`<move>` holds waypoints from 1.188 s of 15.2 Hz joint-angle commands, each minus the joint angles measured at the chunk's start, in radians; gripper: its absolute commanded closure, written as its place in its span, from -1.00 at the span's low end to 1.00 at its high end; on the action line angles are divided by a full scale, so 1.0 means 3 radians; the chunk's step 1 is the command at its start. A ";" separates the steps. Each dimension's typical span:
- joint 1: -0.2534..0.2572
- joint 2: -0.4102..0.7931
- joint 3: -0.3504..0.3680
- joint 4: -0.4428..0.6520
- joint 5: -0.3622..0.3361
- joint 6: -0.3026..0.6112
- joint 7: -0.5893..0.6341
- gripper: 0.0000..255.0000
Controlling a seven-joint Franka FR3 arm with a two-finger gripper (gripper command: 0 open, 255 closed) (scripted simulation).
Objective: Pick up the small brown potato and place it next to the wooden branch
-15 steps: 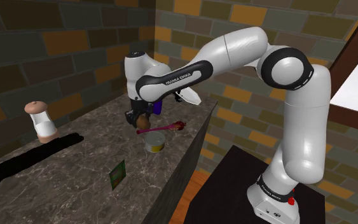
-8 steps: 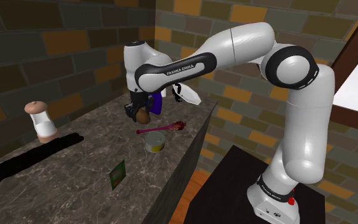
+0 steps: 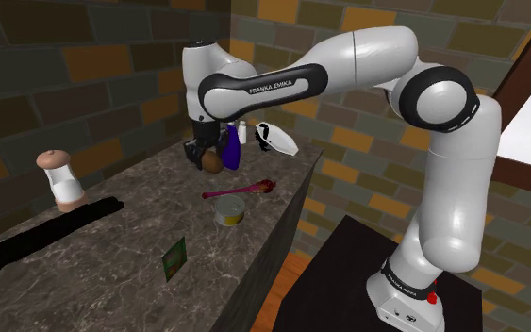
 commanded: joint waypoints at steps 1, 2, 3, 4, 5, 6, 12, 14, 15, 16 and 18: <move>0.0001 -0.0025 0.0005 0.0056 0.0011 -0.0081 -0.0012 1.00; 0.0001 -0.0026 0.0005 0.0061 0.0012 -0.0087 -0.0013 1.00; 0.0059 0.0052 0.0022 0.0166 -0.0013 -0.0125 0.0055 1.00; 0.0118 0.0134 0.0037 0.0276 -0.0038 -0.0166 0.0121 1.00; 0.0179 0.0219 0.0050 0.0393 -0.0064 -0.0210 0.0185 1.00; 0.0242 0.0308 0.0061 0.0518 -0.0090 -0.0257 0.0246 1.00; 0.0673 0.0955 0.0088 0.1483 -0.0252 -0.0632 0.0555 1.00; 0.0848 0.1241 0.0077 0.1947 -0.0306 -0.0818 0.0624 1.00; 0.0948 0.1414 0.0065 0.2237 -0.0333 -0.0936 0.0647 1.00; 0.1062 0.1624 0.0047 0.2599 -0.0362 -0.1084 0.0659 1.00; 0.1270 0.2056 -0.0019 0.3330 -0.0393 -0.1363 0.0637 1.00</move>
